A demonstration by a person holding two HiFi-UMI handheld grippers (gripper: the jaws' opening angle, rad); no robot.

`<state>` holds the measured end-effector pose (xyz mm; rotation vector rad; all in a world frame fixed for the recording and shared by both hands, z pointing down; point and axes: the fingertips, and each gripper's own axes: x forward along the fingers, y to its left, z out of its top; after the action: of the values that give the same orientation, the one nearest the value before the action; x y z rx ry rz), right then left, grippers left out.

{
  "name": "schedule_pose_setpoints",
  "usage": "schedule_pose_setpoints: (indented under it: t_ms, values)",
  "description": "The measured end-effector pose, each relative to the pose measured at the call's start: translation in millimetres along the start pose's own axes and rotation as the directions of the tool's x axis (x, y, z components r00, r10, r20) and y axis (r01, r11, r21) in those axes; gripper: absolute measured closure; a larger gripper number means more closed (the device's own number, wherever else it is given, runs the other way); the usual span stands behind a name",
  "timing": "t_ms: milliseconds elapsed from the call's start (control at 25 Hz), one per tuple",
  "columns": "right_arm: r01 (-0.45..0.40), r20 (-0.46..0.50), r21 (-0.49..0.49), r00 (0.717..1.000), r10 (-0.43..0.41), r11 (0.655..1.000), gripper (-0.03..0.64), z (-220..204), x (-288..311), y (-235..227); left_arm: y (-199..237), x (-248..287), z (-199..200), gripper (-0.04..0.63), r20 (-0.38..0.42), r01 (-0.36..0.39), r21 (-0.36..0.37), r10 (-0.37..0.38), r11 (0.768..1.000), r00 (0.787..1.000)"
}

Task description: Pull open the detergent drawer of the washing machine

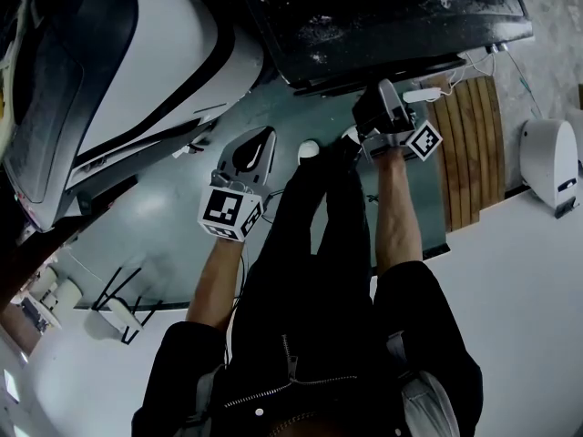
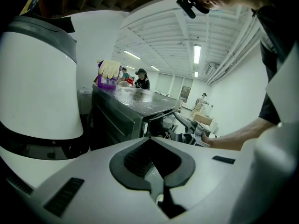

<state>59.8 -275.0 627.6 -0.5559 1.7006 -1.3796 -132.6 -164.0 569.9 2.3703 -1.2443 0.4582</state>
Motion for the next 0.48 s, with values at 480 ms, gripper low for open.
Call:
schedule_pose_setpoints:
  t_ms: [480]
  values:
    - [-0.005,0.022,0.005,1.0,0.005,1.0,0.282,-3,-8,1,-17,0,8,0.575,0.005,0.029,0.029,-0.029,0.999,1.0]
